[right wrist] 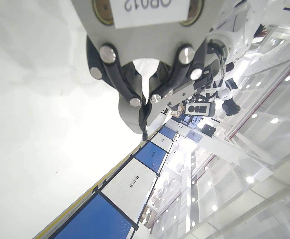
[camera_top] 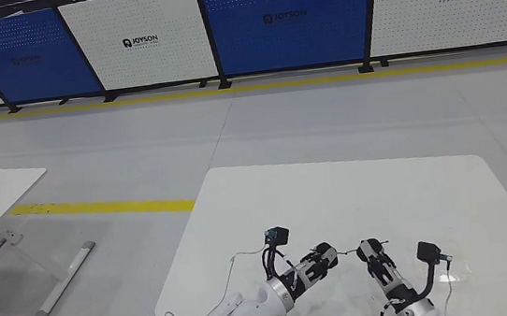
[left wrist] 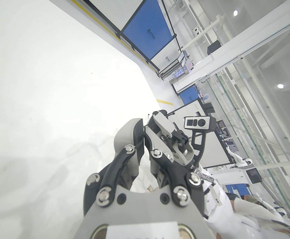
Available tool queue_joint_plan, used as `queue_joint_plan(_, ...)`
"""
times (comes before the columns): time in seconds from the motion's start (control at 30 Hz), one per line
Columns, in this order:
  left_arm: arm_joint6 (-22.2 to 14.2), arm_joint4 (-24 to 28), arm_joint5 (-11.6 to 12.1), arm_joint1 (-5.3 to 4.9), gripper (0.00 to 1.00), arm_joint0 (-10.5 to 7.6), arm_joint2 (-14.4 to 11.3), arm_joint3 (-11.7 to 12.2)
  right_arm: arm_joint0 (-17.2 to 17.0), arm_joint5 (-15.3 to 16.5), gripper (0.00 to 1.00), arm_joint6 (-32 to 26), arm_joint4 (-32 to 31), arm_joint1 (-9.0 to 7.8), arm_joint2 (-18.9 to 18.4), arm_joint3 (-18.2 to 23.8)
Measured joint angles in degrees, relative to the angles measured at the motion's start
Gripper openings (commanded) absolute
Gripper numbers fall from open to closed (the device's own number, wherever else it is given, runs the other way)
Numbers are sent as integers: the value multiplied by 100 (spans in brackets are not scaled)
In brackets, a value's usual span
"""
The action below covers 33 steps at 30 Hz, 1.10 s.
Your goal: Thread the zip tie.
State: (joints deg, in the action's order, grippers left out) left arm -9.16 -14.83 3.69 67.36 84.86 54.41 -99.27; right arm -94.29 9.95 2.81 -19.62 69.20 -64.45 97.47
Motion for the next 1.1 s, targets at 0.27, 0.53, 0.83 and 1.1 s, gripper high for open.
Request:
queue_joint_plan(0.27,0,0,0,0,0,0,0,0,-9,-28,0,-27,1,23,-35,-20)
queue_joint_plan(0.53,0,0,0,0,0,0,0,0,-110,147,0,-64,66,26,-141,67)
queue_joint_plan(0.83,0,0,0,0,0,0,0,0,-49,-16,0,-130,-53,61,-81,10)
queue_joint_plan(1.1,0,0,0,0,0,0,0,0,-17,-95,0,-139,-170,92,-28,-19)
